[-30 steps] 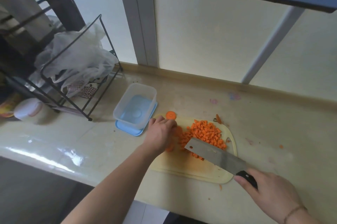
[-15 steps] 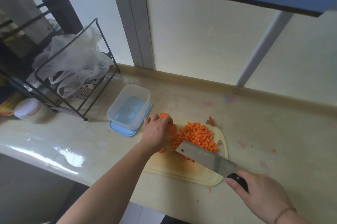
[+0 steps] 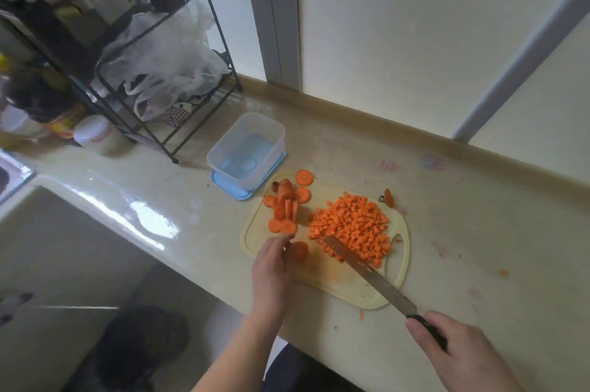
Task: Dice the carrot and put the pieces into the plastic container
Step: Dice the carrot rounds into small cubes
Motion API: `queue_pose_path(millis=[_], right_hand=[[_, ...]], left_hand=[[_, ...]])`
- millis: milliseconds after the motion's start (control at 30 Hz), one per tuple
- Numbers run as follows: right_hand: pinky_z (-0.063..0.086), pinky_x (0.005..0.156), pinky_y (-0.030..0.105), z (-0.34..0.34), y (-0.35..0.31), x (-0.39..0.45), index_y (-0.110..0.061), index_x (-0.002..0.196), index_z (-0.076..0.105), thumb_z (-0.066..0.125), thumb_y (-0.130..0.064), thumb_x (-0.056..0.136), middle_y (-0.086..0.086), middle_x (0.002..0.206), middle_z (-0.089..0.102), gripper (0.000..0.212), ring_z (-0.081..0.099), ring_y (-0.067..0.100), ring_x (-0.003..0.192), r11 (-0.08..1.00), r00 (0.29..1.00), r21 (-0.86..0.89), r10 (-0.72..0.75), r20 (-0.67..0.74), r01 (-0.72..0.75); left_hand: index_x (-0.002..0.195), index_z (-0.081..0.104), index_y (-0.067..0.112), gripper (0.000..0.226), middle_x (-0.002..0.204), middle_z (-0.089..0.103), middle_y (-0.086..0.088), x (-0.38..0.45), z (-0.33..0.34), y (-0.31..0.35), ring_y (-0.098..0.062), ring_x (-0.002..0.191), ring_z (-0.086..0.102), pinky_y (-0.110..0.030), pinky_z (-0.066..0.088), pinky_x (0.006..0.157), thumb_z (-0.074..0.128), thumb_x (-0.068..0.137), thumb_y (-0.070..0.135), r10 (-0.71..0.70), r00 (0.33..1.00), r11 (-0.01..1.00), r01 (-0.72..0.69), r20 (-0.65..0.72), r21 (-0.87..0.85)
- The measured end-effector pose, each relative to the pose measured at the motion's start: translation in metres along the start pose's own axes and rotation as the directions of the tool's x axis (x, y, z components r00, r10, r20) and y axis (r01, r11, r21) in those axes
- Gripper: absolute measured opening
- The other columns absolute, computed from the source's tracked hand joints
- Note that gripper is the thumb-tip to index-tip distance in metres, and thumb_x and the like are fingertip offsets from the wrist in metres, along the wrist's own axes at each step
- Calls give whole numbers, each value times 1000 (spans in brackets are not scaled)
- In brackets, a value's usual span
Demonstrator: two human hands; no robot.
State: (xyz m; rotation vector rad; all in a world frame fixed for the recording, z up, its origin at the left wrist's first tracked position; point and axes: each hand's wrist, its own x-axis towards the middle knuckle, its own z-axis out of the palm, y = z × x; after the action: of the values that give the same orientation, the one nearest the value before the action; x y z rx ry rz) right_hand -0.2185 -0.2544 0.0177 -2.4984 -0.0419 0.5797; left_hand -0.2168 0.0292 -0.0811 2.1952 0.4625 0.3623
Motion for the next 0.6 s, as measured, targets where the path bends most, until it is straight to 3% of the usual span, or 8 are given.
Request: queue_pose_path(millis=[67, 167, 233, 300, 367, 433, 500, 600], right_hand=[[46, 58, 29, 1, 5, 4, -21, 72, 54, 46, -71, 75, -4, 56, 53, 51, 49, 10, 55, 1000, 1000, 5, -8, 25, 8], [42, 54, 25, 0, 13, 12, -20, 74, 54, 30, -87, 62, -4, 52, 48, 73, 44, 9, 52, 999, 997, 30, -29, 72, 27], [38, 52, 24, 0, 18, 16, -22, 73, 52, 33, -88, 62, -3, 51, 46, 69, 41, 8, 49, 997, 994, 56, -59, 90, 54], [44, 57, 31, 1, 22, 23, -23, 72, 52, 50, -66, 78, 6, 54, 50, 44, 40, 7, 48, 995, 990, 77, -67, 123, 58], [43, 56, 31, 2, 23, 32, -24, 72, 53, 54, -49, 87, 6, 52, 49, 30, 40, 7, 47, 993, 978, 93, -90, 189, 74], [39, 53, 29, 2, 20, 40, -25, 72, 53, 52, -45, 90, 0, 49, 47, 27, 40, 7, 46, 989, 962, 96, -133, 240, 113], [37, 52, 28, 2, 17, 48, -23, 72, 52, 51, -44, 90, -1, 48, 47, 28, 40, 8, 46, 987, 953, 107, -147, 264, 123], [36, 51, 25, 2, 11, 55, -19, 71, 50, 50, -49, 87, 1, 49, 47, 34, 42, 6, 47, 984, 941, 105, -166, 293, 141]], left_hand=[[117, 68, 20, 39, 113, 63, 3, -10, 6, -6, -15, 100, 61, -29, 53, 84, 59, 83, 2, 153, 985, 988, -155, 74, 10], [112, 68, 16, 17, 112, 66, -4, -30, 20, -16, -23, 97, 64, -34, 55, 78, 55, 101, 18, 405, 906, 907, -415, 125, 67], [106, 67, 18, 16, 111, 67, -1, -43, 26, -21, -23, 97, 62, -35, 53, 77, 52, 105, 24, 518, 847, 839, -531, 124, 119], [105, 68, 18, 16, 113, 64, 2, -54, 31, -22, -23, 97, 60, -38, 52, 78, 53, 103, 22, 503, 862, 848, -506, 59, 161], [105, 72, 15, 19, 112, 64, -1, -56, 33, -19, -24, 98, 62, -39, 52, 82, 55, 102, 24, 396, 917, 909, -385, -44, 162], [111, 71, 15, 19, 118, 66, -5, -52, 37, -12, -28, 106, 62, -40, 50, 92, 61, 98, 26, 358, 932, 923, -344, -61, 172], [119, 65, 18, 26, 128, 63, -3, -45, 43, -11, -26, 118, 58, -40, 46, 100, 67, 94, 25, 391, 920, 903, -387, 18, 184], [121, 66, 17, 35, 134, 58, 0, -40, 49, -23, -26, 122, 56, -46, 48, 99, 78, 89, 16, 366, 927, 900, -376, 85, 220]])
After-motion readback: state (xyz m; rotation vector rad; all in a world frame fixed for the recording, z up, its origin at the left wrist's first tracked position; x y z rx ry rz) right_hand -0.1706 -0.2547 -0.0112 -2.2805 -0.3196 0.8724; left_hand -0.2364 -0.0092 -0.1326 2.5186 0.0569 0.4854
